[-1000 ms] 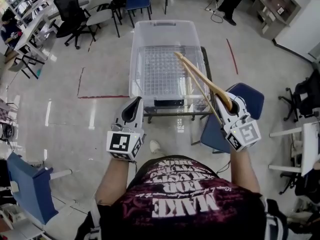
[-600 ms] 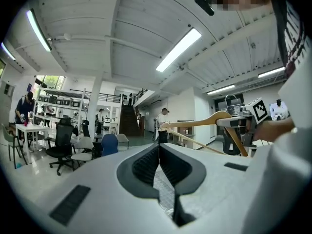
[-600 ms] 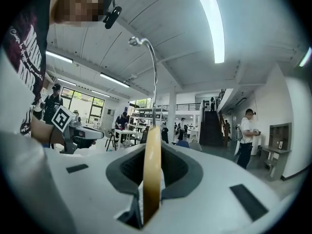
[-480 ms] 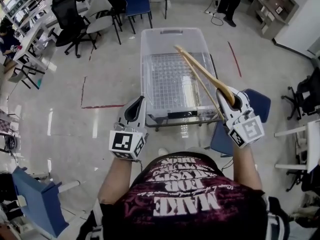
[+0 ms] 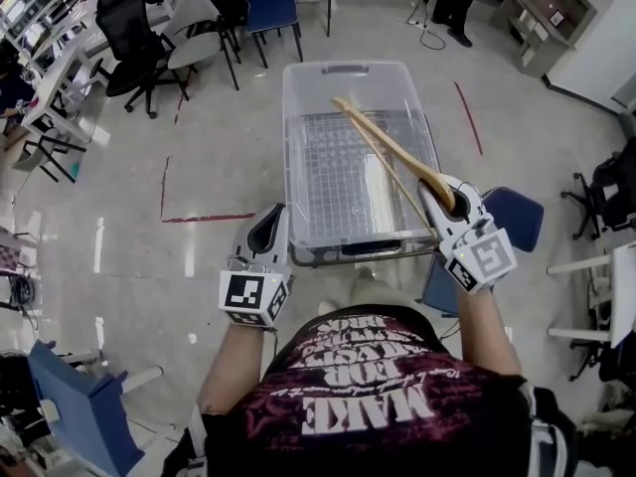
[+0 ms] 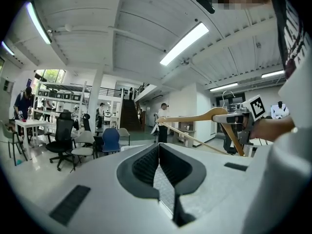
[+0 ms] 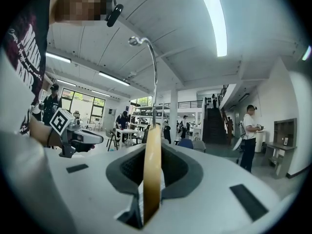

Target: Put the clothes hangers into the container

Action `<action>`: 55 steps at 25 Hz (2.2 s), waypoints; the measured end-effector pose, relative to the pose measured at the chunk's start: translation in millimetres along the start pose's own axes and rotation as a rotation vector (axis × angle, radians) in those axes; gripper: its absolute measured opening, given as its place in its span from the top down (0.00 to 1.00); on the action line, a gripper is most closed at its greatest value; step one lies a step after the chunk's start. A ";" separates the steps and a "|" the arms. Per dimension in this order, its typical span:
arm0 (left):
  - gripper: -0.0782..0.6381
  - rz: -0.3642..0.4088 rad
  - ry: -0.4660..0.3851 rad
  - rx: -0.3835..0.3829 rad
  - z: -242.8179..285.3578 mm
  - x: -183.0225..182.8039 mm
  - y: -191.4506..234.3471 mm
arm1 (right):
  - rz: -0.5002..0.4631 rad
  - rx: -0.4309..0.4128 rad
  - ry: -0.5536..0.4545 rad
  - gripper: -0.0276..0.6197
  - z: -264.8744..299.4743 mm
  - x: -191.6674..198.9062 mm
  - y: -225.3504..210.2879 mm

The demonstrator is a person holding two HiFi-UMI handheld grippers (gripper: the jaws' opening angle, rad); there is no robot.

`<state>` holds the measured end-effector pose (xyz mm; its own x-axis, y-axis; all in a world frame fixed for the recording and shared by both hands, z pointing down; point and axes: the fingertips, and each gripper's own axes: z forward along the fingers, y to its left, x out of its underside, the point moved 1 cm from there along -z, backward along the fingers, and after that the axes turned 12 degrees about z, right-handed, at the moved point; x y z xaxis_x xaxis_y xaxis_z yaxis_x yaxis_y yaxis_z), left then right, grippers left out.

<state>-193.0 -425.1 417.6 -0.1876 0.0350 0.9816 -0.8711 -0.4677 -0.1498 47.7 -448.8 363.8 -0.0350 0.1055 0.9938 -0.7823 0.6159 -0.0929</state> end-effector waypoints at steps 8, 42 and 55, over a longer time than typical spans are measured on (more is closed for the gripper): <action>0.88 0.002 0.022 -0.054 43.4 -2.2 32.2 | 0.049 -0.061 0.033 0.86 65.5 13.7 -35.5; 0.88 -0.010 0.187 -0.111 133.2 32.4 40.0 | 0.301 -0.077 0.669 0.86 190.0 353.9 -125.1; 0.88 0.013 0.197 -0.109 110.5 26.3 37.9 | 0.495 0.035 0.951 0.36 168.7 438.2 -144.1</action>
<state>-180.8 -539.5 450.9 -0.2746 0.2063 0.9392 -0.9101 -0.3711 -0.1846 40.2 -623.1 823.0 0.1334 0.9115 0.3891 -0.8321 0.3163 -0.4556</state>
